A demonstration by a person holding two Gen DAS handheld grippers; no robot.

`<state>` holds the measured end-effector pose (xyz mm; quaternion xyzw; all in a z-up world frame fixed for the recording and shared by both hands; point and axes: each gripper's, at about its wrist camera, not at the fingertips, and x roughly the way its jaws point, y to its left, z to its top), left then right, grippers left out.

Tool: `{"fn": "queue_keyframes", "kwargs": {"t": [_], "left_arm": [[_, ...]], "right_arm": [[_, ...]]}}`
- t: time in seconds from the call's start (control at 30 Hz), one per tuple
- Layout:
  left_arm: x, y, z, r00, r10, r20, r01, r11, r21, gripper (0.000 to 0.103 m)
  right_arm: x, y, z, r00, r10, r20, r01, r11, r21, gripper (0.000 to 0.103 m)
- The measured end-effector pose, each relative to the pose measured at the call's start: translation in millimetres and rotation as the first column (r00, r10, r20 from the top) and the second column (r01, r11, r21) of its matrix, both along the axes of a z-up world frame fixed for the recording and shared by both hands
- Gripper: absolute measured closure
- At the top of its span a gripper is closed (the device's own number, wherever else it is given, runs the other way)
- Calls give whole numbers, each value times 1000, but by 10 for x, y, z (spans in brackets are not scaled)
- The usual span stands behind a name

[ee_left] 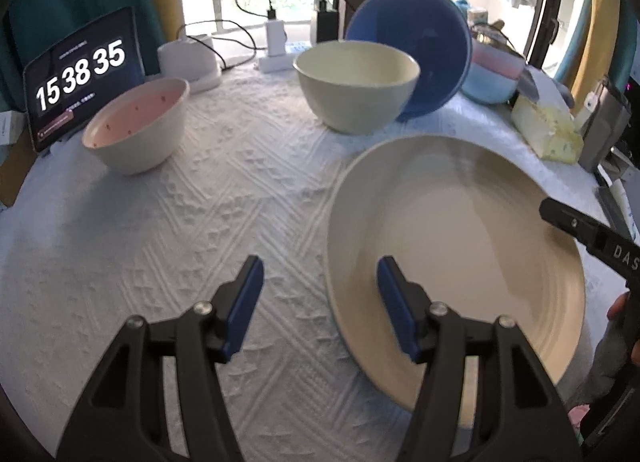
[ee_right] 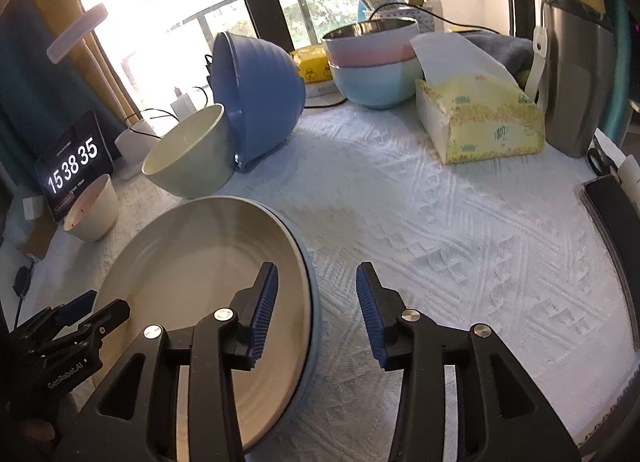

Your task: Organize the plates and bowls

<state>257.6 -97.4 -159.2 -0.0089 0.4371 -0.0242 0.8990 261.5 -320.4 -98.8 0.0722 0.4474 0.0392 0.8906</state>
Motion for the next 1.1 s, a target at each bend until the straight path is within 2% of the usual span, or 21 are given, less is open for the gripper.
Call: {"fn": "queue_keyframes", "kwargs": {"t": [0.23, 0.3, 0.47, 0.73, 0.8, 0.83, 1.1], "left_arm": [[65, -59, -41, 1000, -14, 6, 14, 1000, -8, 42], [76, -39, -44, 1000, -8, -1, 8, 1000, -27, 42], [96, 81, -60, 999, 20, -26, -23, 991, -129, 42], [102, -25, -85, 999, -43, -12, 40, 984, -173, 42], [94, -48, -84, 998, -56, -3, 54, 984, -171, 44], [86, -73, -73, 998, -67, 4, 67, 984, -166, 49], [74, -80, -57, 998, -62, 0, 61, 986, -157, 52]], "right_arm": [[33, -49, -102, 1000, 2, -22, -2, 1000, 31, 58], [41, -46, -130, 1000, 11, -28, -10, 999, 51, 56], [39, -21, -172, 999, 22, -29, -20, 997, 76, 54], [51, 67, -204, 995, 87, -44, -82, 991, 110, 54], [51, 87, -212, 994, 98, -43, -93, 989, 116, 54], [54, 96, -216, 993, 108, -41, -103, 987, 122, 54], [58, 116, -219, 992, 116, -40, -110, 985, 135, 54]]}}
